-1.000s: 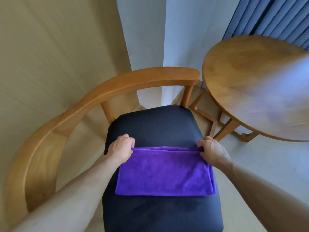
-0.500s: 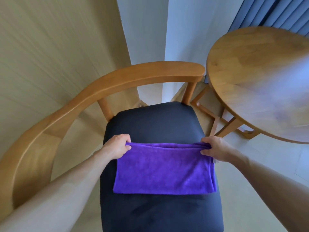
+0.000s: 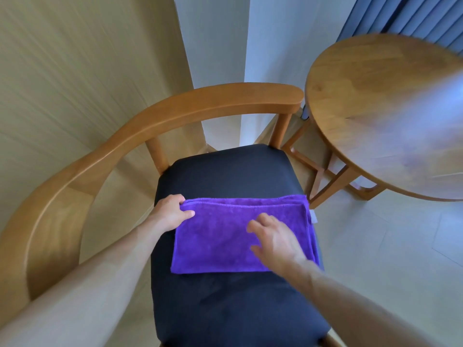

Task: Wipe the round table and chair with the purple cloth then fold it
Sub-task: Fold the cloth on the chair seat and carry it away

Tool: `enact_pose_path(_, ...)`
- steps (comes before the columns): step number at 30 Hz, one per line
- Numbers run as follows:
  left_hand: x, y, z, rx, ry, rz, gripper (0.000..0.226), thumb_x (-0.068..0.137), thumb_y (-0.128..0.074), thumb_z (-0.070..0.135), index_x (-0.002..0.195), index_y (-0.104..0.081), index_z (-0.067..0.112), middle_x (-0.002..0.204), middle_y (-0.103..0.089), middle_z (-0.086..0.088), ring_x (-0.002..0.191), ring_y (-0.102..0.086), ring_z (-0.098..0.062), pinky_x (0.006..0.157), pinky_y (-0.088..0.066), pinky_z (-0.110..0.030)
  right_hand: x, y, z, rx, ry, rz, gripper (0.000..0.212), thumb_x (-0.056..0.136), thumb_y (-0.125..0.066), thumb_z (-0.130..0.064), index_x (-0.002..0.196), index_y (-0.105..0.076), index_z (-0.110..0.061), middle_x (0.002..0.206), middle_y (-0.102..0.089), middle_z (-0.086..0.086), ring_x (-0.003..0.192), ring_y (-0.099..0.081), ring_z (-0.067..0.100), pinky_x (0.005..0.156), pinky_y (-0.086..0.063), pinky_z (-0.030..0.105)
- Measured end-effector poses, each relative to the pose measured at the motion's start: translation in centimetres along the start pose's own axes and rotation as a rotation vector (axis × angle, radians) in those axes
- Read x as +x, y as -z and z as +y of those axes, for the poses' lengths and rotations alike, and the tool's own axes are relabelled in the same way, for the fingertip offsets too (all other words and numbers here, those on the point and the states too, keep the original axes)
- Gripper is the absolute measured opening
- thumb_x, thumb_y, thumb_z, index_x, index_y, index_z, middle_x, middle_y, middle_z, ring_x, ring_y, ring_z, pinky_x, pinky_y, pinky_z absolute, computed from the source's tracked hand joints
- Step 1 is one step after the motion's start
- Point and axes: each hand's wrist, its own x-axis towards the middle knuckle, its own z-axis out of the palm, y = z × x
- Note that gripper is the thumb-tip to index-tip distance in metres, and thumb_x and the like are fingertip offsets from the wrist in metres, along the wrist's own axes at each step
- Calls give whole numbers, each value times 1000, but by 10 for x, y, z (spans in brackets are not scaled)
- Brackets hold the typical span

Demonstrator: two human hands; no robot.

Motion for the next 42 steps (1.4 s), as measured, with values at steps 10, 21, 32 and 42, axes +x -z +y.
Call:
enact_pose_path(10,7,0,-4,58,-44,54,21,94,-67,32,85,-63,13,81,-67,-4,79,-66,-24,73,-58,-38,9,-87,-150,-117,226,-68,57,52,-86,-35,98,-56,-23,91,-53,0,79,-49,21,73,-44,34)
enact_pose_path(21,-18,34,74,-370,49,-135,6,89,-63,6,93,-65,1,80,-73,-15,65,-73,-24,53,-58,-29,-25,-38,-102,495,-258,243,20,68,-50,1,79,-44,-16,74,-44,-5,57,-38,19,52,-33,30)
enact_pose_path(32,-24,-53,223,-639,-29,-436,21,98,-63,26,100,-55,6,108,-68,-25,93,-73,-32,74,-63,-46,-81,4,40,672,-1029,337,21,78,-63,-11,98,-55,-9,99,-58,8,91,-56,29,77,-42,31)
enact_pose_path(42,-17,-76,150,-45,38,70,57,87,-73,40,132,-49,14,134,-48,-9,119,-56,-29,92,-48,-39,-65,-10,60,716,-1157,128,63,77,-76,-49,112,-52,-2,111,-61,13,104,-60,32,78,-44,31)
